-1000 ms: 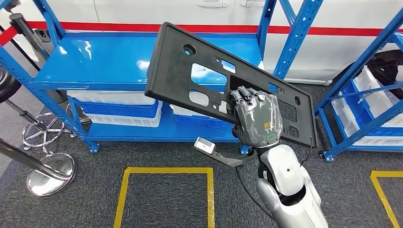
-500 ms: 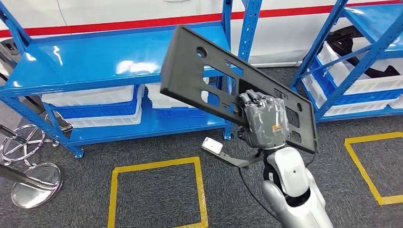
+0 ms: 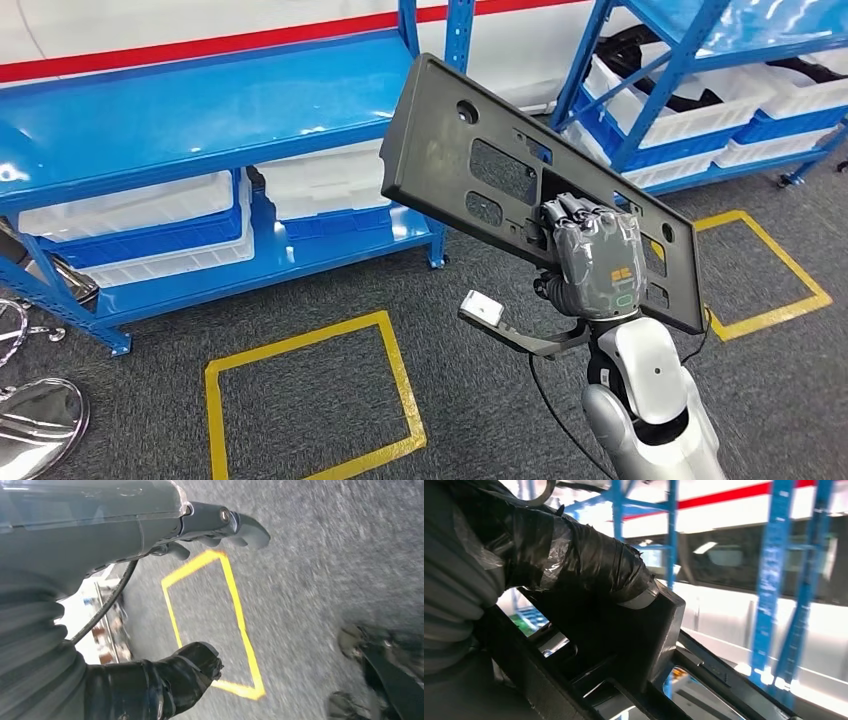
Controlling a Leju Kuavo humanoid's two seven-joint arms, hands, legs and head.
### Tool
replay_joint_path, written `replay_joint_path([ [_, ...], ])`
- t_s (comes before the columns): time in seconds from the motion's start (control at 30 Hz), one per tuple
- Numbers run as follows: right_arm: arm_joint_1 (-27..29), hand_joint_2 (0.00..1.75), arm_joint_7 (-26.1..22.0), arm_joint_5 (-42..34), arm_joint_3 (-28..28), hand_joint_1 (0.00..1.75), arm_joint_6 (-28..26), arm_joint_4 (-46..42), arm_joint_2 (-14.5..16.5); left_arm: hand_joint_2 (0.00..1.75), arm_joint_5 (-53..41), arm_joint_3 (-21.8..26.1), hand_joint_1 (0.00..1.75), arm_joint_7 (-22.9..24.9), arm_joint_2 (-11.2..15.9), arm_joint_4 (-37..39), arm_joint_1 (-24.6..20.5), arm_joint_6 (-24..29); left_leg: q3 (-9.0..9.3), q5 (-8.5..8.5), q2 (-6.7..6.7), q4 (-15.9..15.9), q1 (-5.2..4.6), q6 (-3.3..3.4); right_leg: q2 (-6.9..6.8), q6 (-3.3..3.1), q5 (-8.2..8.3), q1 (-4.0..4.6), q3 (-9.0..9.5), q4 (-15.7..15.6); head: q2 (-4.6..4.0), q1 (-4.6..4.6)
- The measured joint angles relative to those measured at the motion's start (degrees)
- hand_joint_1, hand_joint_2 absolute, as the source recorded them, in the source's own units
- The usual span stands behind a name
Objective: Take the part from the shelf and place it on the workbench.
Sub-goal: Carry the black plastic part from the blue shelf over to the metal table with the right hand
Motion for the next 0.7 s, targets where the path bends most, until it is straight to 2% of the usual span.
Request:
replay_joint_path([
  [0.03, 0.0, 1.75, 0.0, 0.0, -0.1, 1.75, 0.0, 0.0, 0.0, 1.75, 0.0, 0.2, 0.0, 0.0, 0.0, -0.1, 0.0, 0.0, -0.76, 0.5, 0.66, 0.1, -0.31, 0.03, -0.37, -0.41, 1.75, 0.2, 2.18, -1.7, 0.0, 0.0],
  [0.07, 0.0, 1.75, 0.0, -0.1, -0.2, 1.75, 0.0, -0.1, 0.0, 1.75, -0.1, 0.3, 0.0, 0.1, -0.1, -0.2, -0.1, 0.0, -1.32, 0.98, 1.26, 0.1, -0.55, 0.01, -1.39, -1.05, 2.37, 0.57, 5.38, -5.3, 0.0, -0.03],
  [0.13, 0.0, 1.75, -0.1, -0.2, -0.3, 1.75, 0.1, -0.3, 0.0, 1.75, -0.2, 0.6, 0.0, 0.1, -0.4, -0.3, -0.1, -0.1, -1.8, 1.87, 2.34, 0.1, -0.82, -0.21, -3.61, -2.18, 0.87, 1.42, 11.84, -14.2, 0.0, -0.04],
  [0.17, -0.1, 1.75, -0.1, -0.3, -0.4, 1.75, 0.1, -0.5, 0.0, 1.75, -0.3, 0.8, 0.0, 0.1, -0.5, -0.4, -0.2, -0.1, -1.78, 2.36, 2.89, 0.0, -0.71, -0.44, -4.23, -2.58, -0.08, 1.86, 13.6, -17.1, 0.0, -0.03],
  [0.2, -0.1, 1.75, -0.1, -0.3, -0.5, 1.75, 0.1, -0.6, 0.0, 1.75, -0.4, 0.9, 0.0, 0.1, -0.5, -0.4, -0.2, -0.1, -1.73, 2.89, 3.47, -0.2, -0.59, -0.7, -4.06, -2.85, -0.13, 2.14, 14.18, -18.6, 0.0, 0.0],
  [0.23, -0.2, 1.75, -0.2, -0.4, -0.6, 1.75, 0.2, -0.7, 0.0, 1.75, -0.5, 1.1, 0.0, 0.0, -0.6, -0.4, -0.2, -0.1, -1.78, 3.31, 3.82, -0.5, -0.46, -1.02, -3.55, -3.16, 0.54, 2.17, 13.9, -19.2, 0.0, -0.01],
  [0.27, -0.2, 1.75, -0.2, -0.5, -0.6, 1.75, 0.3, -0.8, 0.0, 1.75, -0.7, 1.3, 0.0, -0.1, -0.6, -0.5, -0.3, -0.2, -1.97, 3.05, 3.25, -0.5, -0.31, -1.39, -3.07, -3.51, 1.47, 2.11, 13.48, -19.7, 0.0, 0.01],
  [0.3, -0.2, 1.75, -0.2, -0.5, -0.7, 1.75, 0.4, -0.9, 0.0, 1.75, -0.8, 1.6, 0.0, -0.2, -0.6, -0.5, -0.3, -0.2, -2.39, 1.65, 1.88, 0.3, -0.24, -1.74, -2.59, -3.91, 2.38, 1.89, 12.91, -20.2, 0.0, -0.03],
  [0.37, -0.3, 1.75, -0.3, -0.6, -0.7, 1.75, 0.7, -0.9, 0.0, 1.75, -1.0, 2.0, 0.0, -0.4, -0.7, -0.6, -0.1, -0.3, -3.72, -3.82, -1.55, 5.1, 0.0, -2.36, -1.55, -4.43, 4.13, 1.56, 11.26, -20.5, 0.0, -0.1],
  [0.4, -0.3, 1.75, -0.3, -0.6, -0.7, 1.75, 0.8, -0.9, 0.0, 1.75, -1.1, 2.1, 0.0, -0.4, -0.7, -0.6, 0.0, -0.4, -4.46, -6.59, -2.5, 8.8, 0.07, -2.54, -0.87, -4.58, 4.92, 1.51, 10.17, -20.4, 0.0, -0.13],
  [0.43, -0.3, 1.75, -0.3, -0.6, -0.7, 1.75, 0.8, -0.9, 0.0, 1.75, -1.1, 2.2, 0.0, -0.4, -0.7, -0.6, 0.1, -0.4, -4.97, -8.15, -2.81, 12.3, 0.14, -2.69, -0.19, -4.57, 5.64, 1.5, 9.1, -20.2, 0.0, -0.13],
  [0.47, -0.3, 1.75, -0.3, -0.6, -0.7, 1.75, 0.8, -0.9, 0.0, 1.75, -1.1, 2.2, 0.0, -0.5, -0.8, -0.6, 0.2, -0.4, -5.28, -8.84, -2.88, 14.8, 0.2, -2.79, 0.34, -4.53, 6.18, 1.51, 8.28, -20.0, 0.0, -0.13],
  [0.53, -0.2, 1.75, -0.3, -0.6, -0.7, 1.75, 0.8, -0.9, 0.0, 1.75, -1.2, 2.3, 0.0, -0.5, -0.8, -0.6, 0.2, -0.4, -5.36, -8.62, -2.89, 16.8, 0.25, -2.87, 0.84, -4.45, 6.68, 1.49, 7.43, -19.8, 0.0, -0.14],
  [0.63, -0.2, 1.75, -0.3, -0.6, -0.7, 1.75, 0.9, -0.9, 0.0, 1.75, -1.2, 2.4, 0.0, -0.5, -0.8, -0.7, 0.2, -0.4, -4.82, -7.35, -2.91, 16.9, 0.29, -2.9, 1.2, -4.35, 7.03, 1.42, 6.72, -19.5, 0.0, -0.12],
  [0.67, -0.2, 1.75, -0.3, -0.7, -0.7, 1.75, 0.9, -0.9, 0.0, 1.75, -1.4, 2.5, 0.0, -0.6, -0.8, -0.8, 0.1, -0.4, -3.06, -5.67, -3.19, 15.0, 0.37, -2.92, 1.74, -4.13, 7.5, 1.29, 5.68, -19.0, 0.0, -0.12],
  [0.7, -0.2, 1.75, -0.3, -0.8, -0.7, 1.75, 1.1, -0.9, 0.0, 1.75, -1.7, 2.8, 0.0, -0.7, -0.9, -1.0, 0.1, -0.4, 0.41, -5.26, -4.56, 10.4, 0.49, -2.77, 2.64, -3.67, 8.29, 1.17, 4.25, -18.3, 0.0, -0.12],
])
